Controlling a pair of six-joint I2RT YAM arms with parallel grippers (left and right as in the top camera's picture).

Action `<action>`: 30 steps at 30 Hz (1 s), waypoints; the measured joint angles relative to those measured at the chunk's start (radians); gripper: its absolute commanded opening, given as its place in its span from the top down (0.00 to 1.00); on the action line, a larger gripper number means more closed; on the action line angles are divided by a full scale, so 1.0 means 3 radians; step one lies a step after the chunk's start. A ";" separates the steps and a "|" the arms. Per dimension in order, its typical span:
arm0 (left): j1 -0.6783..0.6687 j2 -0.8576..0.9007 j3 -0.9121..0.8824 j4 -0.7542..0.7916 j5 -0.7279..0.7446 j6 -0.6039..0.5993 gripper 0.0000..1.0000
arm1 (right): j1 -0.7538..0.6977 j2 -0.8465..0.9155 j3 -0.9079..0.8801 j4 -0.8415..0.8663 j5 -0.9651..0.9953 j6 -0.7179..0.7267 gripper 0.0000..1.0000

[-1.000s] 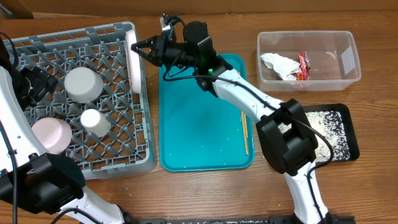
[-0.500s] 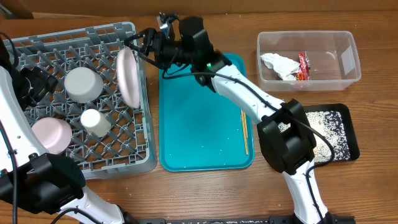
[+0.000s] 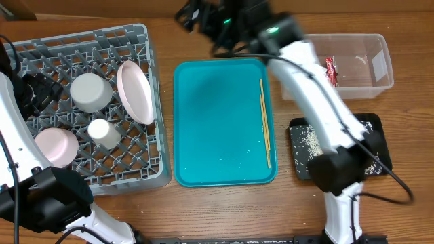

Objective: Sort waste into correct bins and load items into the dishwasher
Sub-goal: 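Move the right gripper over the chopsticks on the teal tray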

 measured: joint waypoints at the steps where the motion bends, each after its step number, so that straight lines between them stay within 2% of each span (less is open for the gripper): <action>1: 0.0000 0.0000 0.0000 0.0003 0.0000 0.0000 0.00 | -0.0057 -0.0113 0.0039 -0.0191 0.0100 -0.0052 0.01; 6: 0.0000 0.0000 0.0000 0.0001 0.0001 0.0000 0.00 | -0.0324 -0.0523 0.0127 -0.1127 0.0524 -0.0169 0.01; 10: 0.0000 0.0000 0.0000 0.0000 0.0000 0.0000 0.00 | -0.0406 -0.0570 0.0150 -0.1747 0.0692 -0.0282 0.04; 13: 0.0000 0.0000 0.0000 0.0001 -0.0001 0.0000 0.00 | -0.0356 -0.0486 0.0149 -0.2110 0.0744 -0.0482 0.17; 15: 0.0000 0.0000 0.0000 0.0001 0.0000 0.0000 0.00 | -0.0282 -0.0412 0.0128 -0.2317 0.0813 -0.0631 0.36; 16: 0.0000 0.0000 0.0000 0.0001 0.0000 0.0000 0.00 | -0.0240 -0.0376 0.0100 -0.2382 0.0884 -0.0684 0.39; 22: 0.0000 0.0000 0.0000 0.0001 0.0000 0.0000 0.00 | -0.0039 -0.0230 -0.0381 -0.2413 0.1297 -0.0782 0.38; 24: 0.0000 0.0000 0.0000 0.0001 -0.0001 0.0000 0.00 | -0.0034 -0.0201 -0.0636 -0.2277 0.1358 -0.0793 0.38; 26: 0.0000 0.0000 0.0000 0.0003 -0.0001 0.0000 0.00 | -0.0036 -0.0178 -0.0932 -0.2112 0.1401 -0.0796 0.31; 30: 0.0000 0.0000 0.0000 0.0001 -0.0001 0.0000 0.00 | -0.0039 -0.0154 -0.1479 -0.1765 0.1438 -0.0830 0.31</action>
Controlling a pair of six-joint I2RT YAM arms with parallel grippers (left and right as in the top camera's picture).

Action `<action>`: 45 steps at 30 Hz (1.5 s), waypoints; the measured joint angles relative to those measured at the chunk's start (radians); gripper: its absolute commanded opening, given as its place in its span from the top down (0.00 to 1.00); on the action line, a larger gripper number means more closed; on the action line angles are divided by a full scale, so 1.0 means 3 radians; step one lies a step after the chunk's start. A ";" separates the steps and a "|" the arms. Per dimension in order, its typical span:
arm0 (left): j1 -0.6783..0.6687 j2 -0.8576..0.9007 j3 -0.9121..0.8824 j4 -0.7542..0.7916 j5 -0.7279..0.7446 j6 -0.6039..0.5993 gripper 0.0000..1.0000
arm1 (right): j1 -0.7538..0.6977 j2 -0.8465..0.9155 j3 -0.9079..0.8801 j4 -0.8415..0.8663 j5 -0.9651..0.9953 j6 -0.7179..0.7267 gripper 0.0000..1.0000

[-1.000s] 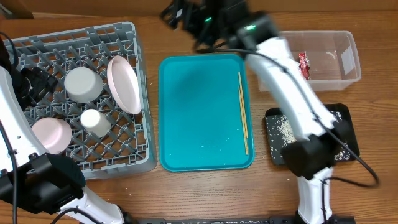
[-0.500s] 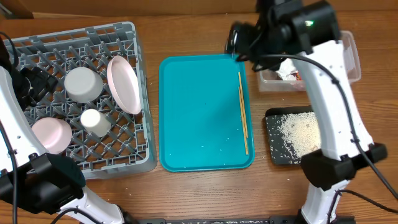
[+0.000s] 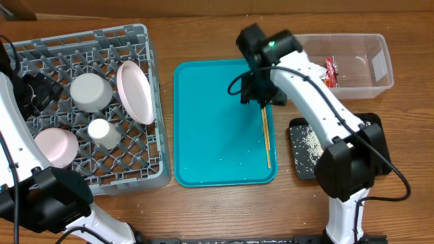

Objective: Sort waste into correct bins and load items into the dishwasher
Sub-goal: 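Move the right gripper over the chopsticks on the teal tray, then lower the right gripper around the chopsticks and close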

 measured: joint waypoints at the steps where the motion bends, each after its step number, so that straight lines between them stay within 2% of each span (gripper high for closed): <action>1: 0.0000 0.0000 0.0000 0.0001 0.0000 0.0000 0.00 | 0.0000 0.0009 -0.0112 0.0069 -0.0003 -0.0001 0.33; 4: 0.0000 0.0000 0.0000 0.0000 0.0001 0.0000 0.00 | 0.0001 0.0023 -0.0378 0.0281 -0.0064 -0.0025 0.48; 8: 0.0000 0.0000 0.0000 0.0000 0.0001 0.0000 0.00 | 0.0014 0.0023 -0.0633 0.0573 -0.0137 0.0041 0.59; 18: 0.0000 0.0000 0.0000 0.0000 0.0001 0.0000 0.00 | 0.0072 0.0025 -0.1161 0.1146 0.0103 0.0130 0.62; 29: 0.0000 0.0000 0.0000 0.0000 0.0001 0.0000 0.00 | 0.0072 0.0025 -0.1239 0.1189 0.0295 0.0132 0.63; 45: 0.0000 0.0000 0.0000 0.0000 0.0001 0.0000 0.00 | 0.0076 0.0025 -0.1240 0.1264 0.0214 0.0141 0.63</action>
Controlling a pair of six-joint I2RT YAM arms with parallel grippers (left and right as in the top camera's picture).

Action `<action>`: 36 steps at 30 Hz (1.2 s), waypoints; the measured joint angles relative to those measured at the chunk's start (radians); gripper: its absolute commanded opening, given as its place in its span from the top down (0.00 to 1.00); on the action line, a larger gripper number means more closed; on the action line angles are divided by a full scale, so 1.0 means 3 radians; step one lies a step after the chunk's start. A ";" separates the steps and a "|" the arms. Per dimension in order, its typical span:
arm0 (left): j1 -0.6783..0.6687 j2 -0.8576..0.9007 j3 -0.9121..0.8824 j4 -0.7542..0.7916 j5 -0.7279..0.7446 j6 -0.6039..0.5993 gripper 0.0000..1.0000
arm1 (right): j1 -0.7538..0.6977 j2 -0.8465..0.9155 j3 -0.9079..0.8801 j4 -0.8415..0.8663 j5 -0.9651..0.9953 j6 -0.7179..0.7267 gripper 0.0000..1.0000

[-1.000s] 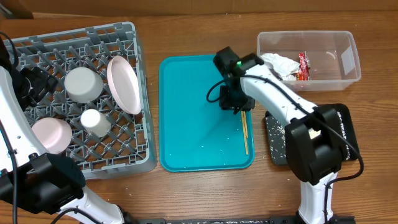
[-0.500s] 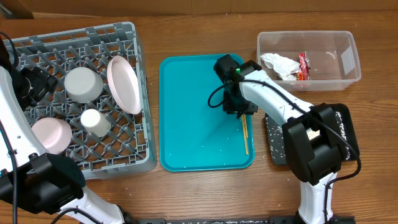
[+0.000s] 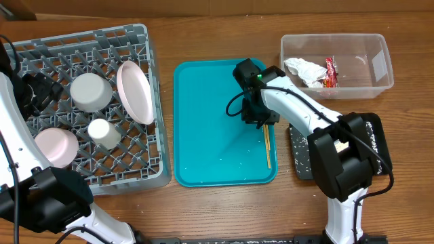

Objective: Sort waste into correct bins and load items into the dishwasher
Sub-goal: 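Lower the right gripper around the chopsticks and close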

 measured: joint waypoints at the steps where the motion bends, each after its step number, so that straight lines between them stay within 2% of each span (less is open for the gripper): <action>1: 0.0000 0.0000 0.0000 0.0000 0.0000 0.0000 0.00 | 0.0000 0.0000 0.0000 0.0004 0.0010 0.0000 0.63; 13: 0.0000 0.0000 0.0000 0.0000 0.0000 0.0000 0.00 | 0.0000 0.0000 -0.0010 0.0041 0.0075 -0.0001 0.64; 28: 0.0000 0.0000 0.0000 0.0000 0.0000 0.0000 0.00 | 0.0000 -0.0004 -0.0305 0.0256 0.0086 -0.0052 0.65; 36: 0.0000 0.0000 0.0000 0.0000 0.0000 0.0000 0.00 | 0.0000 -0.0004 -0.0305 0.0243 0.0084 -0.0060 0.78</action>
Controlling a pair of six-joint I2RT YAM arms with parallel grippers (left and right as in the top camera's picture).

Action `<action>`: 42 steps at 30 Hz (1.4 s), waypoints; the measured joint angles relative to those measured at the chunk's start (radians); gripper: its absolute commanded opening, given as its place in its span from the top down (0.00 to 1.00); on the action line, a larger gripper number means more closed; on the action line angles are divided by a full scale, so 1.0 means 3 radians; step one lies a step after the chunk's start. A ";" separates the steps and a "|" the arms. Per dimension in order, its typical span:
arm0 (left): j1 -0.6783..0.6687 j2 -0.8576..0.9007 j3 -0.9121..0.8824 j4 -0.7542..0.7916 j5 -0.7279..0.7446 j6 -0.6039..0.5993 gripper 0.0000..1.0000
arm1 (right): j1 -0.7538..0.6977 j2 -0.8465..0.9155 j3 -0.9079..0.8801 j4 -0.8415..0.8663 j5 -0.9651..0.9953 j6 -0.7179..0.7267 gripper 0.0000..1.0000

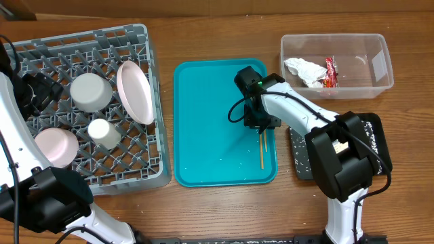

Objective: Sort waste into correct bins and load items into the dishwasher
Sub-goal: 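Lower the right gripper around the chopsticks and close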

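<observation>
A pair of wooden chopsticks [262, 150] lies on the right side of the teal tray [203, 129], pointing at the tray's near edge. My right gripper [260, 126] is down on their far end, which is hidden beneath it; its fingers are covered by the wrist. The grey dish rack [135, 41] on the left holds a white bowl [89, 91], a pink plate [134, 91], a white cup [103, 133] and a pink bowl [55, 146]. My left gripper [37, 88] hangs over the rack's left side, its jaws unclear.
A clear plastic bin [380, 47] at the back right holds a crumpled white tissue [303, 68] and a red wrapper [330, 71]. A black tray [371, 132] sprinkled with rice grains sits right of the teal tray, partly under the right arm.
The chopsticks' near end has shifted a little left and they sit slightly nearer the tray's front edge. My right gripper stays low on their far end. The left arm has not moved.
My right gripper was high behind the tray, with the chopsticks lying along the tray's right edge. Then it was over the tray's far right corner. Then it was down on the chopsticks, with a tissue in view in the bin. Now the sticks have shifted under it.
</observation>
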 measured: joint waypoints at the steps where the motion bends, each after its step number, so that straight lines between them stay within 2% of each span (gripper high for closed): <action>1: 0.0000 0.0000 0.0000 0.0000 0.0000 0.0000 0.00 | 0.0000 0.0000 0.0000 -0.0023 0.0000 0.0000 0.79; 6: 0.0000 0.0000 0.0000 0.0000 0.0000 0.0000 0.00 | 0.0000 0.0003 0.0085 -0.0291 0.0001 0.0046 0.80; 11: 0.0000 0.0000 0.0000 0.0000 0.0000 0.0000 0.00 | 0.0000 0.0010 0.0481 -0.0610 -0.0001 0.0060 0.80; 15: 0.0000 0.0000 0.0000 -0.0001 0.0000 0.0000 0.00 | 0.0000 0.0010 0.0657 -0.0716 -0.0098 0.0031 0.76; 19: 0.0000 0.0000 0.0000 0.0000 0.0000 0.0000 0.00 | 0.0000 0.0010 0.0656 -0.0670 -0.0331 -0.0103 0.75; 24: 0.0000 0.0000 0.0000 0.0000 0.0000 0.0000 0.00 | 0.0000 0.0010 0.0467 -0.0345 -0.0412 -0.0159 0.66; 29: 0.0000 0.0000 0.0000 0.0000 0.0000 0.0000 0.00 | 0.0000 0.0010 0.0228 -0.0262 -0.0287 -0.0193 0.66; 36: 0.0000 0.0000 0.0000 0.0000 0.0000 0.0000 0.00 | -0.0001 0.0010 0.0212 -0.0239 -0.0112 -0.0196 0.66; 42: 0.0000 0.0000 0.0000 0.0000 0.0000 0.0000 0.00 | 0.0000 0.0010 0.0189 -0.0067 -0.0216 -0.0196 0.66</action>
